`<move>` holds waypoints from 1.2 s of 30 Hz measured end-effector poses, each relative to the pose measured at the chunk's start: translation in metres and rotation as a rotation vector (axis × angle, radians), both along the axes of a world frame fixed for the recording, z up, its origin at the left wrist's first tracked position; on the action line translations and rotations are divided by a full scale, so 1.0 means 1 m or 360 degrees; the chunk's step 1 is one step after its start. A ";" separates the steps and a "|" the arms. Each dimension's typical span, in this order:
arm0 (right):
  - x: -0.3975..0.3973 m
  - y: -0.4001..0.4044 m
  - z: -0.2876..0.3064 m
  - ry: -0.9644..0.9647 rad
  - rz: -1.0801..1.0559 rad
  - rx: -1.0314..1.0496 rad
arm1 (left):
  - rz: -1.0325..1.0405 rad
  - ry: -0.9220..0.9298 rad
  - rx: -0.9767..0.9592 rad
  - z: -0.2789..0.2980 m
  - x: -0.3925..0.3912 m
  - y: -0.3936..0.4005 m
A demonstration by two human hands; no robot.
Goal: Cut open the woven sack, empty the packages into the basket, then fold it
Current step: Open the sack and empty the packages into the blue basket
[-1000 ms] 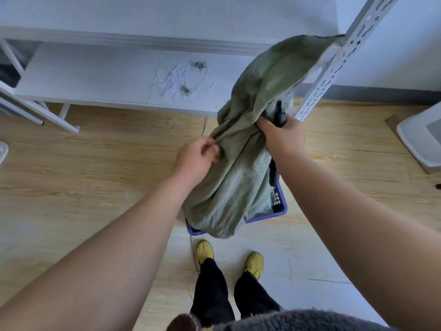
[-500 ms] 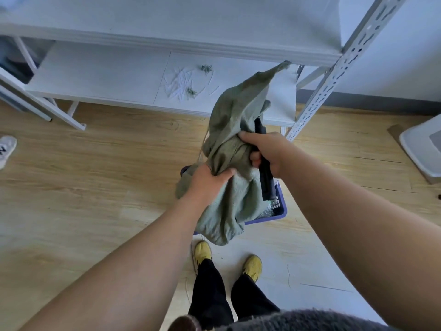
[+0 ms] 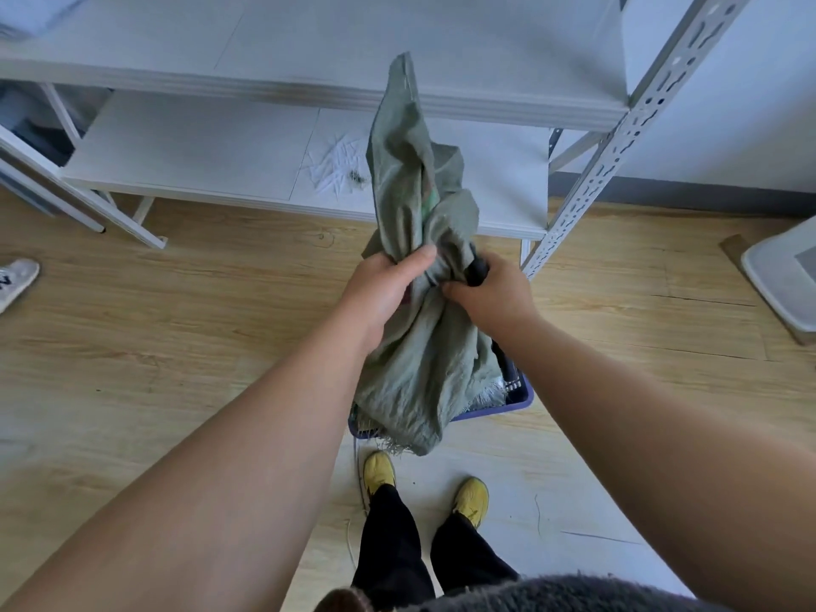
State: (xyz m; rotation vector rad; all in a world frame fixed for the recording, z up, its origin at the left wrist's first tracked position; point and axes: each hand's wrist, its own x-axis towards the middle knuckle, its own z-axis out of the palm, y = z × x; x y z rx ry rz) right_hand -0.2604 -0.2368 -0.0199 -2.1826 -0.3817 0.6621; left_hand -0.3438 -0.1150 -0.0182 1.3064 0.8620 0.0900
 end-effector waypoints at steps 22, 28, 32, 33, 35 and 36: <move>0.031 0.028 0.056 0.0278 -0.0217 0.0365 | 0.0043 0.0059 0.0731 -0.021 -0.013 -0.015; 0.038 0.027 0.061 0.0630 -0.0007 0.0330 | 0.0062 -0.0178 0.0513 -0.019 -0.011 -0.014; 0.037 0.028 0.063 0.0366 0.0017 0.0385 | 0.0305 0.0018 0.0408 -0.002 -0.001 -0.011; 0.037 0.028 0.065 0.0242 0.0039 0.0355 | 0.0394 -0.0001 0.0415 0.004 0.003 -0.008; 0.039 0.025 0.069 0.0103 0.0063 0.0392 | 0.0567 -0.0067 0.0480 0.017 0.014 -0.001; 0.040 0.023 0.072 0.0086 0.0078 0.0436 | 0.0645 -0.0101 0.0506 0.024 0.019 0.003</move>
